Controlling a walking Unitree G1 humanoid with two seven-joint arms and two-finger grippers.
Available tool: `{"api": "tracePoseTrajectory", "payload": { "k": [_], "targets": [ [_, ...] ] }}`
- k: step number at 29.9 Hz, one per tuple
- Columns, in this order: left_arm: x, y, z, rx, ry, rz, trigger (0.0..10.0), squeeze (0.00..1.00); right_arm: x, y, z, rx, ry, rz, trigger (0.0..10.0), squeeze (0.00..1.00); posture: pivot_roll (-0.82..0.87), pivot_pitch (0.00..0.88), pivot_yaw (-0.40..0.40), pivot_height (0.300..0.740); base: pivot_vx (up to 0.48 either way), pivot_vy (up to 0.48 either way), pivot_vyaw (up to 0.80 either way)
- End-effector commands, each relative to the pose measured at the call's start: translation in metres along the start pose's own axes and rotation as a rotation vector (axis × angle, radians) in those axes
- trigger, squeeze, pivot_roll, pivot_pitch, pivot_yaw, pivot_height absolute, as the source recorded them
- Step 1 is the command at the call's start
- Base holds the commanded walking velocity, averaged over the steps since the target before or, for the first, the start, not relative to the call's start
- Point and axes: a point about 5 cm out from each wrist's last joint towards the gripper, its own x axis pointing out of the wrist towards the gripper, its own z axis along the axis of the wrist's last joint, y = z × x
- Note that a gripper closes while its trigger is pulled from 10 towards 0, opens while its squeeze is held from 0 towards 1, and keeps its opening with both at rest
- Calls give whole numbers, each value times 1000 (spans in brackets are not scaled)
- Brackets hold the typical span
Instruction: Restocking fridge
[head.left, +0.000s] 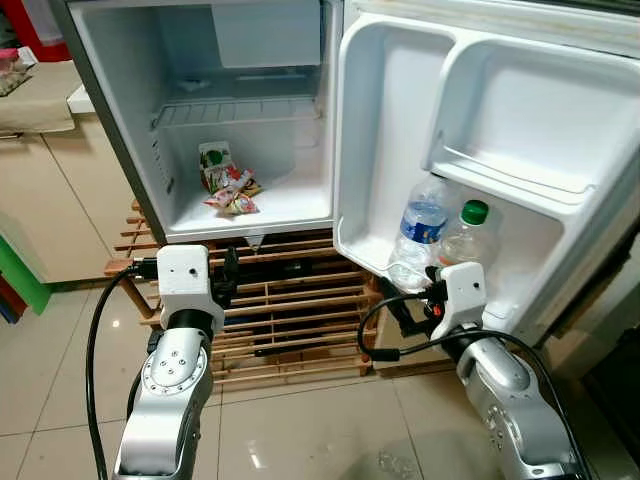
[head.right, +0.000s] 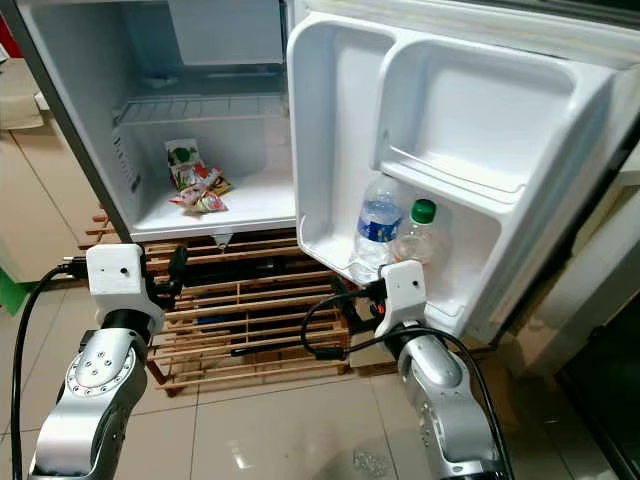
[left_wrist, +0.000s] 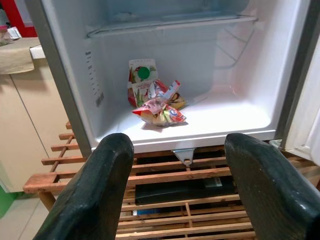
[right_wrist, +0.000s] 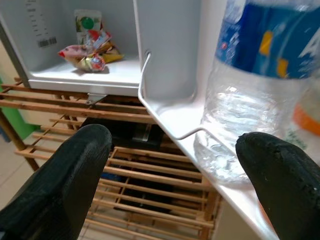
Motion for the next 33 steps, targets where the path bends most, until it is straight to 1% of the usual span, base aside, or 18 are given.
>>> {"api": "tracePoseTrajectory", "payload": {
  "k": [1,7,14,15,17,18,19,21,22,24,25,27,28,29,30,31,32,33],
  "targets": [
    [-1,1,2,8,-7,-10,10000,0,0,1,4,2,-8,16,10000,0,-149,0,56,740,0,0,0],
    [-1,1,2,15,-6,-8,10000,0,-2,3,0,11,9,27,10000,0,-150,0,58,740,-43,-48,0],
    [-1,1,2,5,-5,-8,10000,0,-12,2,-15,2,99,92,10000,0,-149,0,59,740,-74,-82,0],
    [1,3,0,-5,14,-6,10000,0,-21,-11,-24,-33,167,81,10000,0,-149,0,59,740,0,0,0],
    [1,3,0,-5,14,-6,10000,0,-21,-11,-24,-33,167,81,10000,0,-149,0,59,740,0,0,0],
    [7,4,-5,-5,59,-17,10000,0,-29,-26,-30,-70,213,42,10000,0,-164,0,68,740,0,0,0],
    [7,4,-5,-5,59,-17,10000,0,-29,-26,-30,-70,213,42,10000,0,-164,0,68,740,0,0,0],
    [14,0,-22,4,199,-101,10000,0,-34,-45,-38,-167,307,-29,10000,0,-170,0,71,740,0,0,0],
    [14,0,-22,4,199,-101,10000,0,-34,-45,-38,-167,307,-29,10000,0,-170,0,71,740,0,0,0],
    [16,-1,-33,7,277,-136,10000,0,-37,-56,-45,-239,390,-78,10000,0,-175,0,74,740,0,0,0],
    [14,-1,-50,9,397,-180,10000,0,-43,-68,-53,-294,494,-122,10000,0,-182,0,79,740,0,0,0],
    [14,-1,-50,9,397,-180,10000,0,-43,-68,-53,-294,494,-122,10000,0,-182,0,79,740,0,0,0],
    [3,8,-97,-15,672,-209,10000,0,-64,-98,-68,-373,698,-212,10000,0,-191,0,85,740,0,0,0],
    [3,8,-97,-15,672,-209,10000,0,-64,-98,-68,-373,698,-212,10000,0,-191,0,85,740,0,0,0],
    [-2,13,-112,-24,757,-202,10000,0,-72,-110,-70,-396,746,-255,10000,0,-193,0,86,740,0,0,0],
    [-4,16,-118,-33,795,-193,10000,0,-78,-119,-70,-408,772,-284,10000,0,-197,0,87,740,0,0,0],
    [-4,16,-118,-33,795,-193,10000,0,-78,-119,-70,-408,772,-284,10000,0,-197,0,87,740,0,0,0],
    [-2,18,-121,-25,818,-192,10000,0,-86,-135,-64,-417,797,-355,10000,0,-200,0,90,740,0,0,0]
  ]
}}
